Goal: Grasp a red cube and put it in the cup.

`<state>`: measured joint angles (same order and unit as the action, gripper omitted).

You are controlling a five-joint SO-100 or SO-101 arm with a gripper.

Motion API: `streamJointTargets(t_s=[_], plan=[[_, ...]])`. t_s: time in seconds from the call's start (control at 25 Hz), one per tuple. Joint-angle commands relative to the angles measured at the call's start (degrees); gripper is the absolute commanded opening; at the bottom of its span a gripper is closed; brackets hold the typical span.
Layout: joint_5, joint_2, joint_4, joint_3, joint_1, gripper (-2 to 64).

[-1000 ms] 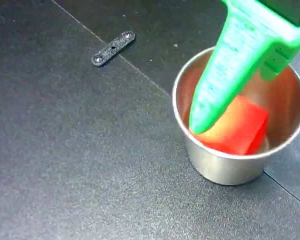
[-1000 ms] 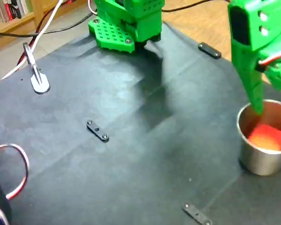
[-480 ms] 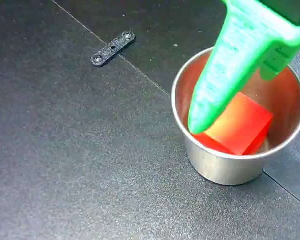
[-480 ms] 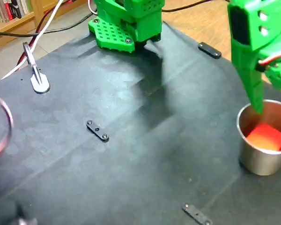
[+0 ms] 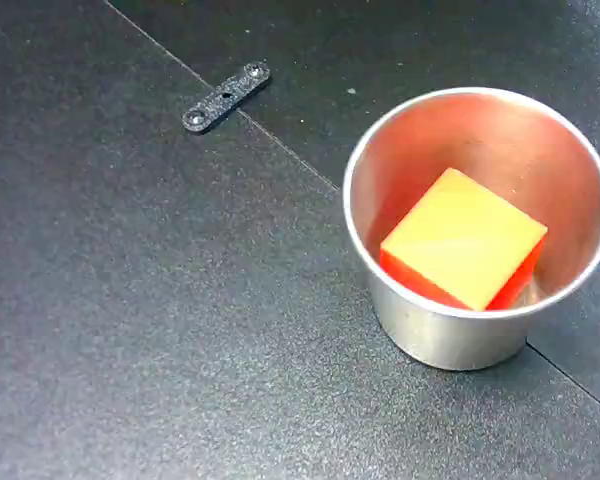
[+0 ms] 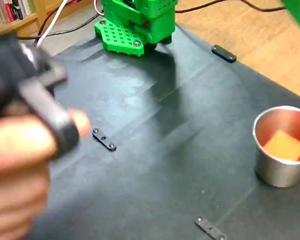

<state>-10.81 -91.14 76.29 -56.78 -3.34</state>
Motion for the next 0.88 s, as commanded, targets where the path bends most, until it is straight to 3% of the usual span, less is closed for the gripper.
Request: streamJointTargets(t_s=[0.0, 0.12, 0.4, 0.6, 0.84], plan=[[0.4, -7.0, 0.4, 0.1, -1.1, 32.0], [0.4, -11.0, 2.2, 0.0, -1.1, 32.0], [0.4, -20.0, 13.4, 0.1, 0.0, 31.9], [5.9, -27.0, 14.0, 0.1, 0.4, 31.8], [11.2, -27.9, 14.2, -0.1, 5.4, 31.8]])
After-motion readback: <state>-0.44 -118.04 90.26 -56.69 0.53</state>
